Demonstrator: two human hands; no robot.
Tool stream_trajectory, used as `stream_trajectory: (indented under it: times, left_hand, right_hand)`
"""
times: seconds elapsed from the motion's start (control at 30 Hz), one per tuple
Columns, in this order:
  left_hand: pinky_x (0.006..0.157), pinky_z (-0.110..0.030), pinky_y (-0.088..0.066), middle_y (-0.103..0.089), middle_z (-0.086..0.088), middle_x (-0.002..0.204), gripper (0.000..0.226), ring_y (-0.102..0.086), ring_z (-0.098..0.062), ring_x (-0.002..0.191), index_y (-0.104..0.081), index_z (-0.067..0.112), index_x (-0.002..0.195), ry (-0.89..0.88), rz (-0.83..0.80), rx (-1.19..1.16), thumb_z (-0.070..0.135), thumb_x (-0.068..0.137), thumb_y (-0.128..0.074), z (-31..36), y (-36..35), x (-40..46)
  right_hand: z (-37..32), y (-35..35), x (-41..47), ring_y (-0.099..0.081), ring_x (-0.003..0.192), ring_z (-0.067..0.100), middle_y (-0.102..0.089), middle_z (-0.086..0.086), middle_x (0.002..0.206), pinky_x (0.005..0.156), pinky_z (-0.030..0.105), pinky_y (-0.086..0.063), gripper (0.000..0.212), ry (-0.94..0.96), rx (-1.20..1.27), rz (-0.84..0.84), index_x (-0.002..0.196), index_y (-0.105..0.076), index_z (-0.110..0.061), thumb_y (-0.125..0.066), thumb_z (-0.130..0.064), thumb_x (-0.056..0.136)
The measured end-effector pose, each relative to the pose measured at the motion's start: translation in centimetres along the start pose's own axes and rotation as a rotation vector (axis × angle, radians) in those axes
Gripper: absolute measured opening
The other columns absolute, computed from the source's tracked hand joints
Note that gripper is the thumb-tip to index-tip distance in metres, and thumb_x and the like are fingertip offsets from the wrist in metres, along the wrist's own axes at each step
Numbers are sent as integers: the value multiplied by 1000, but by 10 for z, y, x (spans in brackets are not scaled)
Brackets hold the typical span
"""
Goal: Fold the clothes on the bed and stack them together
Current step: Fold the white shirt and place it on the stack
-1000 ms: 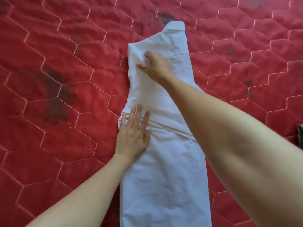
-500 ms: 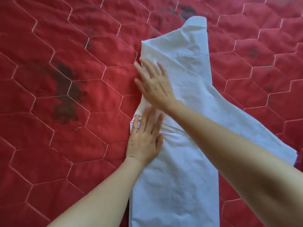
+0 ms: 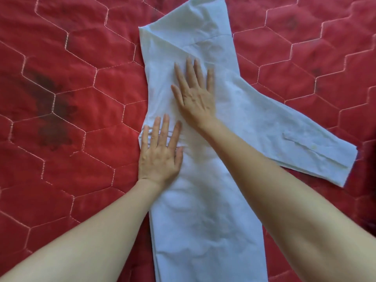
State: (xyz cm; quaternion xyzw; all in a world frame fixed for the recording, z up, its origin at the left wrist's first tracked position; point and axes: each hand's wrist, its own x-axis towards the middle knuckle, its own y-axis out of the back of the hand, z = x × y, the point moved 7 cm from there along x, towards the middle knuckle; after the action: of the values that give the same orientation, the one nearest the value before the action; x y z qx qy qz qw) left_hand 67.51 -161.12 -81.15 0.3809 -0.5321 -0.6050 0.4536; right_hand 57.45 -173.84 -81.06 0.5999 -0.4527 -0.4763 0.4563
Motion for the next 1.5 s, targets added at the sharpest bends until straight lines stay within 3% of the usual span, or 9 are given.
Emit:
stream_trajectory:
  times: [0.1,0.23,0.37,0.73,0.97,1.07,1.2,1.37,1.5]
  left_hand:
    - [120,-49,-2,-20,-16,159,59,-15,-31,147,-29,14,151,-18,-5,13,36,97,-31,0,-2,0]
    - [120,-48,0,-15,-14,160,59,-10,-29,149,-25,15,153,-12,-11,24,36,98,-30,0,-4,-2]
    - [120,-47,2,-14,-14,160,59,-10,-29,149,-25,15,153,-10,-14,11,36,98,-30,1,-2,-1]
    - [119,-46,5,-12,-14,161,61,-7,-29,149,-19,16,154,10,-85,7,40,97,-23,0,-3,-2]
    - [118,-45,9,-7,-12,162,64,-2,-28,149,-15,16,154,3,-139,-8,43,97,-19,0,-3,-2]
    - [118,-42,13,-4,-12,162,64,1,-27,149,-13,16,154,-15,-167,3,46,97,-16,-2,-2,-2]
    - [118,-43,12,-3,-12,162,65,3,-27,149,-10,16,154,-33,-199,0,48,97,-16,-1,-2,-2]
    - [117,-43,13,2,-11,162,68,8,-25,149,-7,17,154,-23,-258,-12,50,95,-13,-2,0,-1]
    - [119,-42,3,-8,-11,162,56,-2,-24,150,-21,19,154,23,-264,-60,42,103,-26,-2,13,4]
  right_hand:
    - [52,-8,-77,-10,149,27,-15,11,160,118,47,3,54,-56,-21,7,153,-22,-23,-24,-42,102]
    - [156,-2,-156,-4,150,24,-8,9,162,120,49,-1,55,-442,-9,26,154,-15,-23,-21,-42,103]
    - [205,5,-194,1,150,25,-2,12,162,120,47,1,53,-624,-9,22,154,-9,-22,-23,-37,105]
    - [154,4,-135,0,150,19,-4,4,163,119,48,3,52,-350,43,18,154,-13,-27,-23,-39,104]
    - [267,11,-229,1,150,19,-3,7,162,120,44,2,63,-858,121,105,155,-6,-21,-20,-53,102]
    - [290,19,-266,-16,146,26,-20,12,158,116,43,-16,83,-1129,259,287,153,-14,-9,-39,-61,94]
    - [309,27,-287,-37,131,35,-41,17,142,103,45,-33,97,-1429,332,338,142,-34,-2,-68,-62,73]
    - [312,31,-289,-60,112,27,-60,8,127,92,35,-49,68,-1578,755,346,125,-54,-10,-77,-39,69]
    - [272,97,-271,-64,93,27,-70,4,98,86,33,-41,28,-1293,436,507,102,-64,-14,-65,-24,76]
